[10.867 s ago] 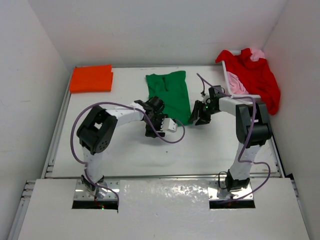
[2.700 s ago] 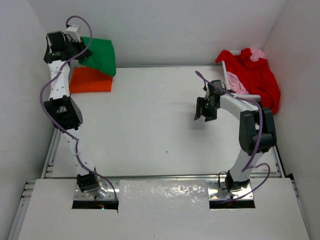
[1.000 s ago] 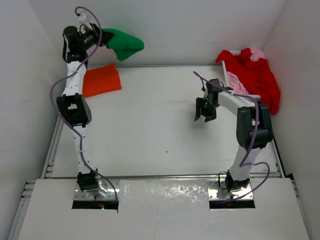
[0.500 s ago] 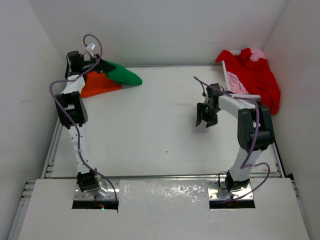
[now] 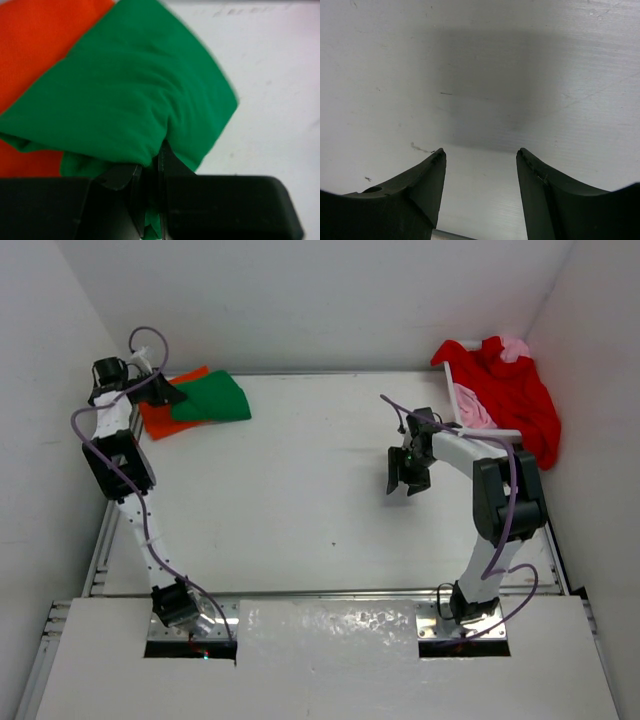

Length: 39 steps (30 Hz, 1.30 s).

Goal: Fold and stack the t-shirts
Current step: Put the neatly folded tshirt into the corner of the board with the left arm

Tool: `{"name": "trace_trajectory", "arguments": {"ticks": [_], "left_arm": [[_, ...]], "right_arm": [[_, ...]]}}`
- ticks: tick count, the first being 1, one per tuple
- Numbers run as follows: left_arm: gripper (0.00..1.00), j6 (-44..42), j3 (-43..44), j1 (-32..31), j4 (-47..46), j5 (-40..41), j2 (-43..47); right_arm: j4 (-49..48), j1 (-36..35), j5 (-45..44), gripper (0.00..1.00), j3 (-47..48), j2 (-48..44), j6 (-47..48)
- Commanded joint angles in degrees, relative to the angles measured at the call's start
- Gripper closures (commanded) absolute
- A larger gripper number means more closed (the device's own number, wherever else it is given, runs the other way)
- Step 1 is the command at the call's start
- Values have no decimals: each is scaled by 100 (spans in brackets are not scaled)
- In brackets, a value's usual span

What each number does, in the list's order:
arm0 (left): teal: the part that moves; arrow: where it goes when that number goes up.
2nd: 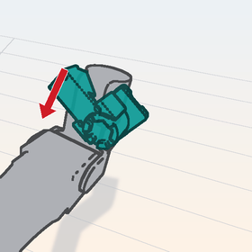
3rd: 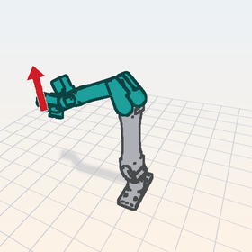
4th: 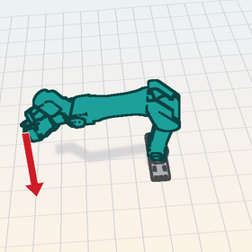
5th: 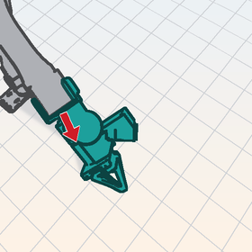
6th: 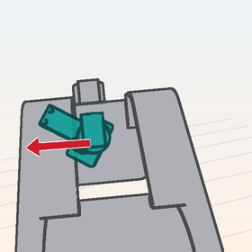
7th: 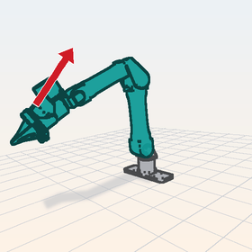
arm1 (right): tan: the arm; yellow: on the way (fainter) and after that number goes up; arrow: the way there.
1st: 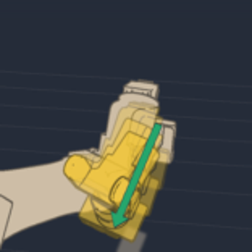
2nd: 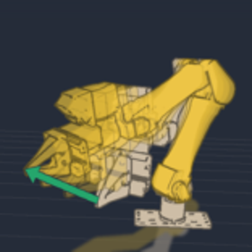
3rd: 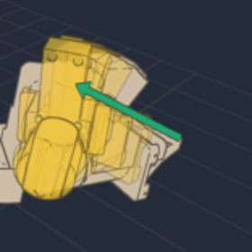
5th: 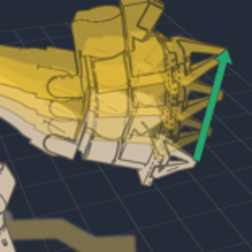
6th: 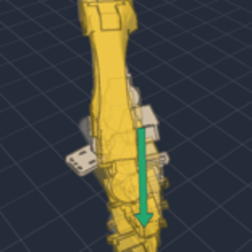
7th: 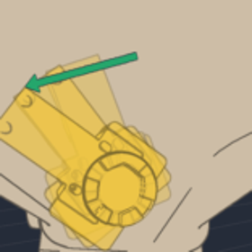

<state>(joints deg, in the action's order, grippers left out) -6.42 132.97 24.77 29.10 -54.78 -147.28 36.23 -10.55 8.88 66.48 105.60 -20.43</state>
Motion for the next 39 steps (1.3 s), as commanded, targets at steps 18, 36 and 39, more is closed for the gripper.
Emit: {"name": "trace_trajectory", "arguments": {"ticks": [18, 36, 39], "left_arm": [[46, -1907, -341, -148, 1634, 3193, 929], [35, -1785, -614, -649, 1581, 5645, 2389], [34, -1688, -325, -991, 1546, 5619, 2020]], "right_arm": [[-81, -18, -27, 43, 190, -137, 100], [-177, -343, -221, 43, 840, 74, 302], [-151, -396, -107, 43, 1077, 294, 329]]}}
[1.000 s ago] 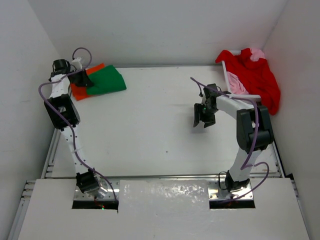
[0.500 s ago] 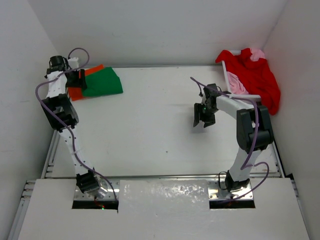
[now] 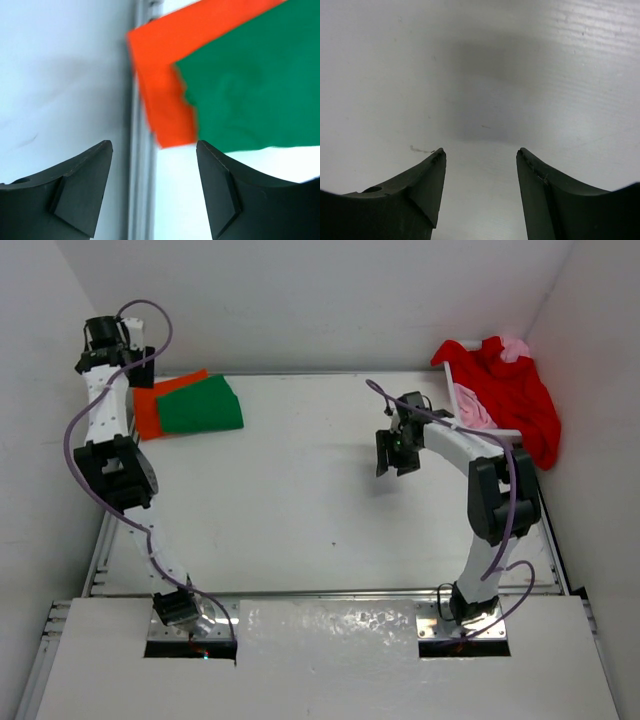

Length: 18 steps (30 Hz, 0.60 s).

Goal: Fold and stack the t-shirts
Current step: Put the neatly folded tshirt into the corner of the board with the left arm

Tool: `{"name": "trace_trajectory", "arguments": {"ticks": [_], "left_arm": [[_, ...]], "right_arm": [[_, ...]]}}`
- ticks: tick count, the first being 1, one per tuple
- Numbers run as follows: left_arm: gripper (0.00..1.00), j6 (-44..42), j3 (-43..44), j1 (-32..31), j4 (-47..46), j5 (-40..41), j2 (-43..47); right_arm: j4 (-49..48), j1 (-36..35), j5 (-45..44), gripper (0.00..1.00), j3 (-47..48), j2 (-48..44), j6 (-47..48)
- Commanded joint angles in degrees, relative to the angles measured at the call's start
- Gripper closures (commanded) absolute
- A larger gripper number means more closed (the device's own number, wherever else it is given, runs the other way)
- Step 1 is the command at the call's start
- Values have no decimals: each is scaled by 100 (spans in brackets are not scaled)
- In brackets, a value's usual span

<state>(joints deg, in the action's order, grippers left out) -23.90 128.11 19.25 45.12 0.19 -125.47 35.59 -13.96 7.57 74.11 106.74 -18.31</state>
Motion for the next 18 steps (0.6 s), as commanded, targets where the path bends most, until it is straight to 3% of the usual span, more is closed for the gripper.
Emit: {"name": "trace_trajectory", "arguments": {"ticks": [1, 4, 8, 15, 18], "left_arm": [[33, 87, 353, -526, -65, 26, -380], [34, 455, 442, -729, -388, -316, -775], [38, 527, 443, -747, -514, -107, -1304], [38, 211, -900, -808, -803, 112, -1330], [36, -17, -1025, -861, -943, 289, -1497]], "right_arm": [[-79, -72, 42, 43, 419, 276, 125], [-61, -72, 60, 43, 464, 347, 125], [-44, -72, 51, 43, 438, 392, 134], [-193, -72, 139, 43, 341, 409, 11], [-158, -81, 166, 43, 411, 462, 11]]}}
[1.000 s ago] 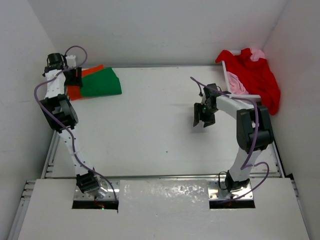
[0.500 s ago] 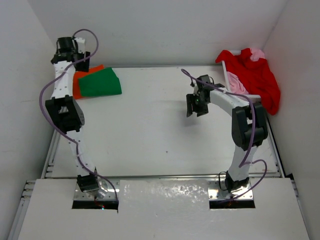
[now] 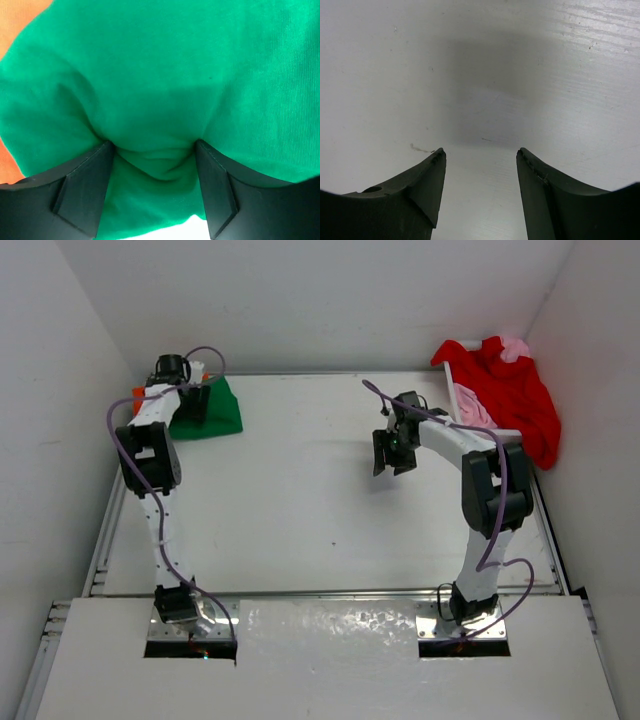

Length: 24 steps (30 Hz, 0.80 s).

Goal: Fold and stack the t-shirts
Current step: Put the neatly folded tshirt into the corner of the board with the left arm

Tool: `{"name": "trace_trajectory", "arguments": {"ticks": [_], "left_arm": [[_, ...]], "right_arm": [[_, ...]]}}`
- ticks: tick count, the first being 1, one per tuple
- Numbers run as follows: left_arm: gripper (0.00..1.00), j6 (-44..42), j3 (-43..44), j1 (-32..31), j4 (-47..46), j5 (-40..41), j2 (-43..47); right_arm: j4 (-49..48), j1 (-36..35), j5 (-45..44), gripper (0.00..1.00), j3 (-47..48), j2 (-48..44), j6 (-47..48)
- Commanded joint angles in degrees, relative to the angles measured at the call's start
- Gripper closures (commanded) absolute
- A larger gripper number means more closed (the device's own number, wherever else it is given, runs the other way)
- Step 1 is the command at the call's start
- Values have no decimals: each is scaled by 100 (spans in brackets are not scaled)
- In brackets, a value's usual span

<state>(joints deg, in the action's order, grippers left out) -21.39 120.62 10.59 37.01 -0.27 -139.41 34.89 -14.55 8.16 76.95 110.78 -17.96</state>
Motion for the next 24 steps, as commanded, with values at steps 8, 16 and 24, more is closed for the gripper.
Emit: {"name": "trace_trajectory", "arguments": {"ticks": [8, 16, 24], "left_arm": [[32, -1479, -1485, -92, -1491, 168, 185], [29, -2677, -1822, -92, -2093, -429, 178], [28, -3802, -2999, -92, -2339, -1510, 748]], "right_arm": [[-53, -13, 63, 43, 40, -74, -6], [-79, -13, 80, 43, 48, -127, -41], [0, -13, 10, 43, -13, -232, 3]]}}
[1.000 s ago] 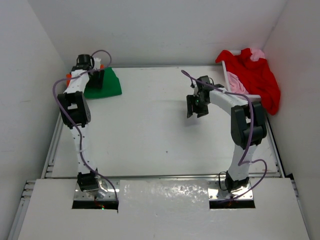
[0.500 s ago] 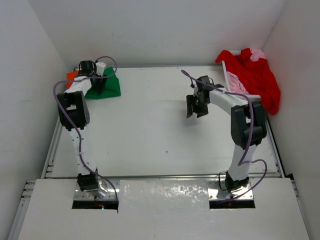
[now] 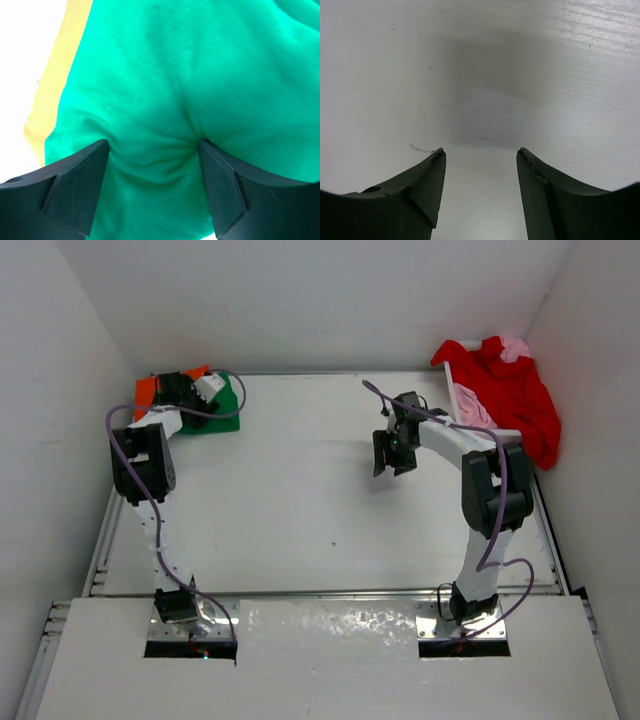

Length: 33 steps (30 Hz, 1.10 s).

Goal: Fold and stack the t-shirts
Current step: Put the neatly folded tshirt into the corner of the board with the left arm

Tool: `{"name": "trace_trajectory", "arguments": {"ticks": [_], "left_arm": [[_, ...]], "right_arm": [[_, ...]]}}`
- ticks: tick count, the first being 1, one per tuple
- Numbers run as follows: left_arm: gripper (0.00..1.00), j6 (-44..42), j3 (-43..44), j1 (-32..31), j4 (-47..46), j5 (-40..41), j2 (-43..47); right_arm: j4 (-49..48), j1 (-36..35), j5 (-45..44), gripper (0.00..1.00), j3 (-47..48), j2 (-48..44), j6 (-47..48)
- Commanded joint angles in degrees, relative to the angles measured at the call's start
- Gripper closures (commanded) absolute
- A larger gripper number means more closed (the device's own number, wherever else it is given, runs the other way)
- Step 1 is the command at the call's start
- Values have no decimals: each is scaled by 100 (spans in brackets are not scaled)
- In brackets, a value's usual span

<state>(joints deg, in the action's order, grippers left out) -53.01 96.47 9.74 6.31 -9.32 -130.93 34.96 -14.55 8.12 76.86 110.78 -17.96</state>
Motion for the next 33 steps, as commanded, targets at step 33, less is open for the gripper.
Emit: {"name": "trace_trajectory", "arguments": {"ticks": [33], "left_arm": [[9, 2012, 715, 520, 1434, -1344, 2220]], "right_arm": [[-68, -13, -21, 42, -294, -1216, 55]]}}
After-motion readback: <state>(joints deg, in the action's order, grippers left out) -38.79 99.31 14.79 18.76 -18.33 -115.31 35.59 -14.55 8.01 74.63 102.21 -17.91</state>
